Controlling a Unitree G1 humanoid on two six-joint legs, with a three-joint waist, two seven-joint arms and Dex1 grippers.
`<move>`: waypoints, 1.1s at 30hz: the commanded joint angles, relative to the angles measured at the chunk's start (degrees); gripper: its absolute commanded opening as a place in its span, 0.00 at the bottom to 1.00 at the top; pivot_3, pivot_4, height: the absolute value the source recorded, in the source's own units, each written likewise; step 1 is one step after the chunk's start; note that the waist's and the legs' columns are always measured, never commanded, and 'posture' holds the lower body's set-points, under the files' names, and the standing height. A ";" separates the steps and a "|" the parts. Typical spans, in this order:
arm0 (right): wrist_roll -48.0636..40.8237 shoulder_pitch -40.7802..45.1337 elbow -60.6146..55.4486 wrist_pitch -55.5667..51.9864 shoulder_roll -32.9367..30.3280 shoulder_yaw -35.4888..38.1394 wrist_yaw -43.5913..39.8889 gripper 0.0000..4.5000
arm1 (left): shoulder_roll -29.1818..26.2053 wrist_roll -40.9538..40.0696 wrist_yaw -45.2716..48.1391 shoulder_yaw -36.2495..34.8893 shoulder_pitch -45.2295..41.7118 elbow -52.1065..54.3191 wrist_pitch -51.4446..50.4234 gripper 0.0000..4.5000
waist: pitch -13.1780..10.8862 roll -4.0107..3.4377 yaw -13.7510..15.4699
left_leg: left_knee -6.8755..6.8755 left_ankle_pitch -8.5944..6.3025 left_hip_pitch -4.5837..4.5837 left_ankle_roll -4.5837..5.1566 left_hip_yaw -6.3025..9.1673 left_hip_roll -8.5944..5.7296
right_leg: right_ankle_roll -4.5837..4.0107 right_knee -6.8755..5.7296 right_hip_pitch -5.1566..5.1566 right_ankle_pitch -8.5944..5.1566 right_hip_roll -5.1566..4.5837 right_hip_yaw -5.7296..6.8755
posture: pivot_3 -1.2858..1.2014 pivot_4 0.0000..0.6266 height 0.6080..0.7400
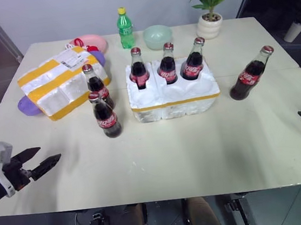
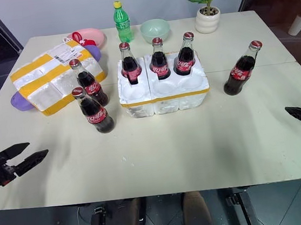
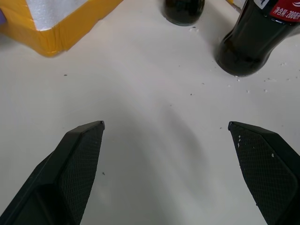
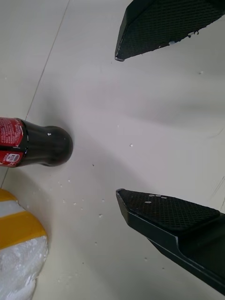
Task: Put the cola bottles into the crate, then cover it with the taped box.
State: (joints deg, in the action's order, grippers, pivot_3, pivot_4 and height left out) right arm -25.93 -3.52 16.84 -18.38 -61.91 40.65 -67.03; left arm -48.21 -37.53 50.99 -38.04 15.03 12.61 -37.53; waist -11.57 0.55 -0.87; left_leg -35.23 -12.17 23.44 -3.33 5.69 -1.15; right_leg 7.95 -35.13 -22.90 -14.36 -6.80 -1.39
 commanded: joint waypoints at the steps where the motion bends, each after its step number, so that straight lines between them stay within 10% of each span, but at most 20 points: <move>1: 0.15 1.21 0.93 1.67 -0.53 0.27 0.11 1.00 | 0.23 -0.59 -0.24 -1.59 -0.24 1.60 0.76 0.99 | 0.00 0.00 0.00 | 0.00 0.00 0.00 0.00 0.00 0.00 | 0.00 0.00 0.00 0.00 0.00 0.00 | 0.52 0.24 0.99; 15: -2.16 3.73 0.75 -1.63 -2.08 -0.18 -1.98 1.00 | -0.38 -1.05 -0.30 0.67 -7.88 -2.38 1.45 0.99 | 0.01 -0.01 0.00 | -0.02 0.00 -0.03 0.00 -0.03 0.00 | 0.00 -0.03 0.04 0.01 0.01 -0.01 | 0.52 0.24 0.99; 23: -18.89 -0.29 -27.74 -22.41 -5.11 4.27 -9.14 1.00 | -7.44 -5.08 10.10 8.26 -15.90 -1.31 -2.07 0.99 | 0.00 -0.06 -0.06 | -0.02 0.01 -0.05 0.01 -0.02 0.01 | 0.01 -0.11 0.02 0.01 0.03 -0.02 | 0.52 0.24 0.99; 33: -40.35 9.09 -46.52 -34.81 -3.70 -1.38 2.43 1.00 | -1.65 1.83 11.87 25.11 -32.22 -9.23 4.73 0.99 | -0.01 0.01 0.30 | -0.06 0.01 0.00 0.01 -0.01 0.00 | 0.03 -0.08 0.03 0.02 0.03 -0.01 | 0.52 0.24 0.99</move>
State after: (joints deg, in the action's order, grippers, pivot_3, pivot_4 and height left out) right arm -62.91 4.58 -27.78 -52.54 -65.94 39.13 -66.14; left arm -49.93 -36.96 62.31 -13.79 -16.03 4.14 -34.87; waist -11.58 0.55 -0.58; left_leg -35.29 -12.16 23.44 -3.31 5.69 -1.15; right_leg 7.98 -35.22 -22.87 -14.34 -6.77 -1.40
